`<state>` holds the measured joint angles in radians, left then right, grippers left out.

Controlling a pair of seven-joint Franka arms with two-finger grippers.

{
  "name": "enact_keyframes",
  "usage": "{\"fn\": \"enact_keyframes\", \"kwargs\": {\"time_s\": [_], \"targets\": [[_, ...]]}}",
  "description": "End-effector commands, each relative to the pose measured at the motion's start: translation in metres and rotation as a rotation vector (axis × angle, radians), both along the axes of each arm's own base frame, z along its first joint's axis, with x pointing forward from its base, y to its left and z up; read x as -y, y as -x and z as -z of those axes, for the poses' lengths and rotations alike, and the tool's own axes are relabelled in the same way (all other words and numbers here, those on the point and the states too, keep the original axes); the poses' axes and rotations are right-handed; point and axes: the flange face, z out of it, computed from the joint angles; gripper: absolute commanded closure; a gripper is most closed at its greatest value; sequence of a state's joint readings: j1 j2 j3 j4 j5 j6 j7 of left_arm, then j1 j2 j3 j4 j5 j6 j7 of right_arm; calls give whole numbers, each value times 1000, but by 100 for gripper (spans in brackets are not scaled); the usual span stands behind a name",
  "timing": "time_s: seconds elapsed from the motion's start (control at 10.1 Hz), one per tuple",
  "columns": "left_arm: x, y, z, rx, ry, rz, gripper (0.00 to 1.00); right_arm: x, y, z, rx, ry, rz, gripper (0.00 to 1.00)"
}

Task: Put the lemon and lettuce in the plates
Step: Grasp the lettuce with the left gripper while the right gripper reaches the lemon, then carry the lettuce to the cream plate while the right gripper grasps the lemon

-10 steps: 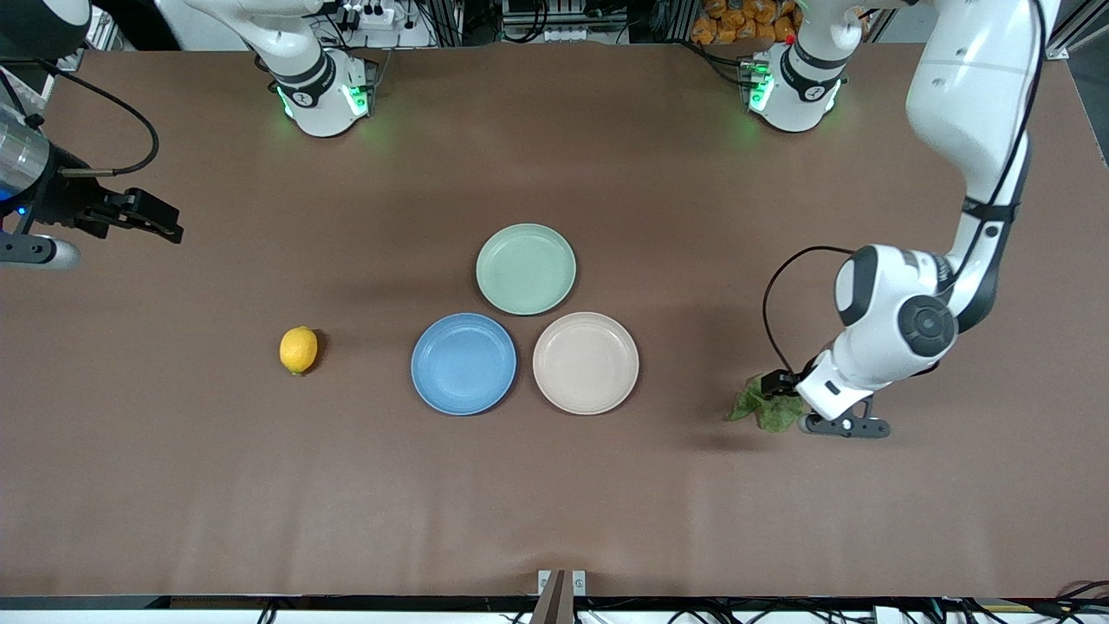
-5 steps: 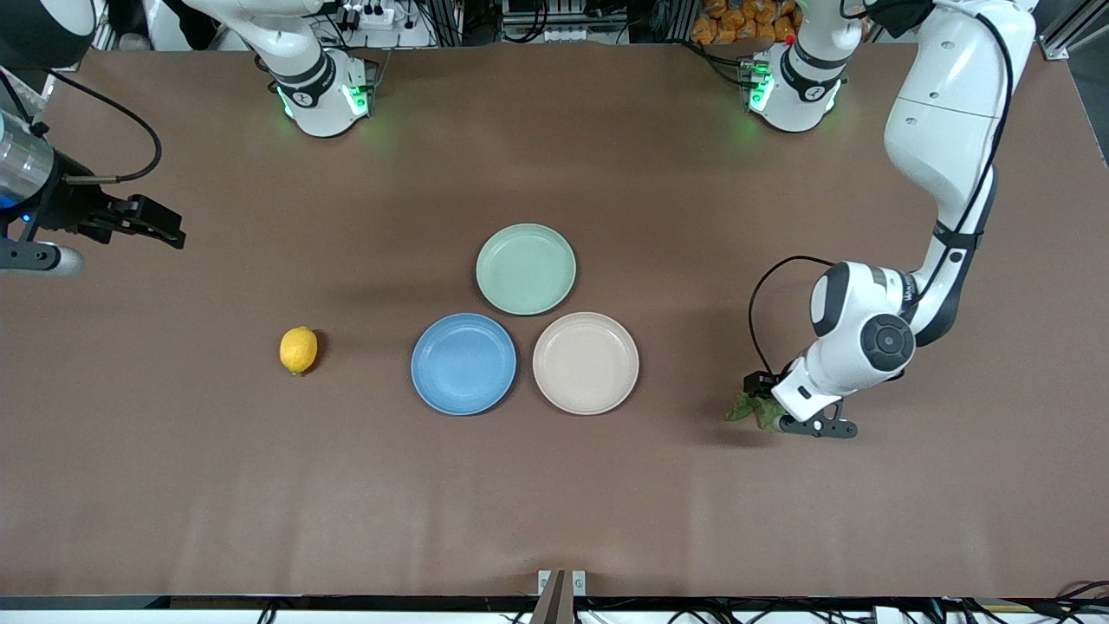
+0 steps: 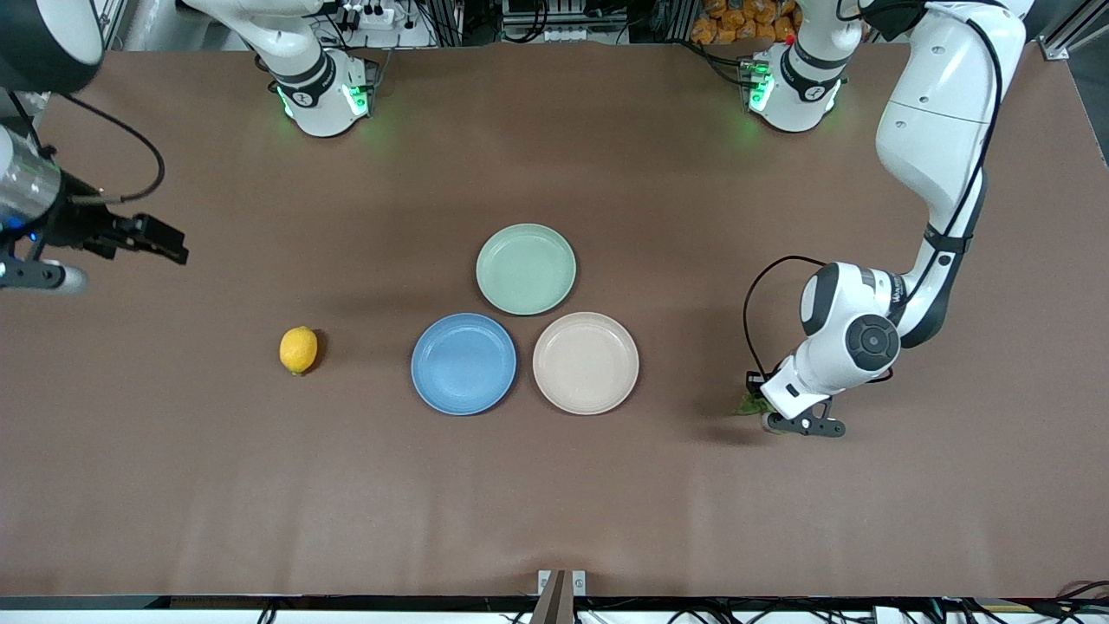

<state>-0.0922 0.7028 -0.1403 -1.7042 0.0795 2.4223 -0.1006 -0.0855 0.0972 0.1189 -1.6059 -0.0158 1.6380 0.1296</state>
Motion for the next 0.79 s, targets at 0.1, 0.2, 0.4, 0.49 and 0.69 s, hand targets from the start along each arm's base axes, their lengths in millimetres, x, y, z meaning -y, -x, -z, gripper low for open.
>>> {"fn": "enact_keyframes", "kwargs": {"time_s": [0.1,0.2,0.4,0.49,0.69], "targets": [[29,6,-61,13,-45,-26,100,11,-41,118,-35,-29,8,0],[46,10,-81,14,-52,-55,100,13,-46,153,-50,-29,19,0],[88,15,-121,31,-47,-105,100,16,-56,217,-93,-40,20,0],[115,22,-135,51,-34,-136,100,15,-55,240,-96,-42,18,0],[171,36,-153,80,-3,-200,100,15,-55,290,-106,-51,16,0]]}}
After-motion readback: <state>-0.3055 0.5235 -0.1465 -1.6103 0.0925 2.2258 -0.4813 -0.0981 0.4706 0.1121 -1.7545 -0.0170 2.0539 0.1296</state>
